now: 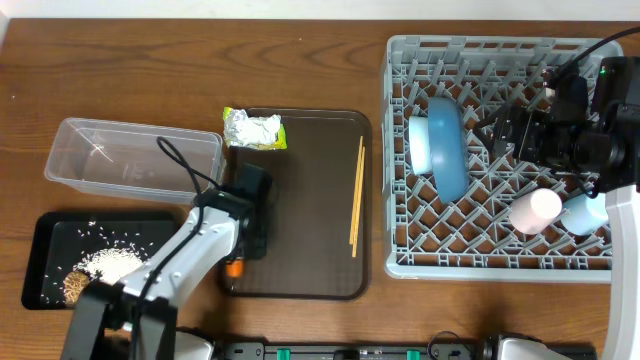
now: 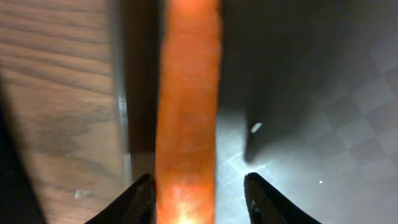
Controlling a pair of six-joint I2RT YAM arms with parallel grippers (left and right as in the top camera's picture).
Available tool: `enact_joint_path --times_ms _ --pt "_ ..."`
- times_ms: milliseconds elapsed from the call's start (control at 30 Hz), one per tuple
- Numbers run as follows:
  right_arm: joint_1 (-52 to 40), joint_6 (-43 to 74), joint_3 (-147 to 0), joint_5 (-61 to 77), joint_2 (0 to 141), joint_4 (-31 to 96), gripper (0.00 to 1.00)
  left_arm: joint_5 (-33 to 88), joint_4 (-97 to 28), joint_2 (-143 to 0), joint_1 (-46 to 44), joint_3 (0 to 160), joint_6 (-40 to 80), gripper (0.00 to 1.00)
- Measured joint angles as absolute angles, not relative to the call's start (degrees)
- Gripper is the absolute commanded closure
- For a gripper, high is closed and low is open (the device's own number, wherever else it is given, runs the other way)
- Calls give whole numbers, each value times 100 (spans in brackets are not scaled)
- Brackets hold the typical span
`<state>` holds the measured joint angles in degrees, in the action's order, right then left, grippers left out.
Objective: Sort waste into correct bins and load items into the dishwasher rack
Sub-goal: 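Carry the carrot to the black tray and release it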
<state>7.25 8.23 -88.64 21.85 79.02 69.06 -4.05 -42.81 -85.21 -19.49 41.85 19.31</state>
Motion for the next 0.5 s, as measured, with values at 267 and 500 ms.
enact_joint_path --times_ms 267,500 --pt "725 823 -8864 2126 7902 6836 2 -91 -4171 -8803 -1933 4206 1796 88" --pt "725 823 -8864 2108 7902 6790 2 3 -4401 -8722 -1938 4228 1844 94"
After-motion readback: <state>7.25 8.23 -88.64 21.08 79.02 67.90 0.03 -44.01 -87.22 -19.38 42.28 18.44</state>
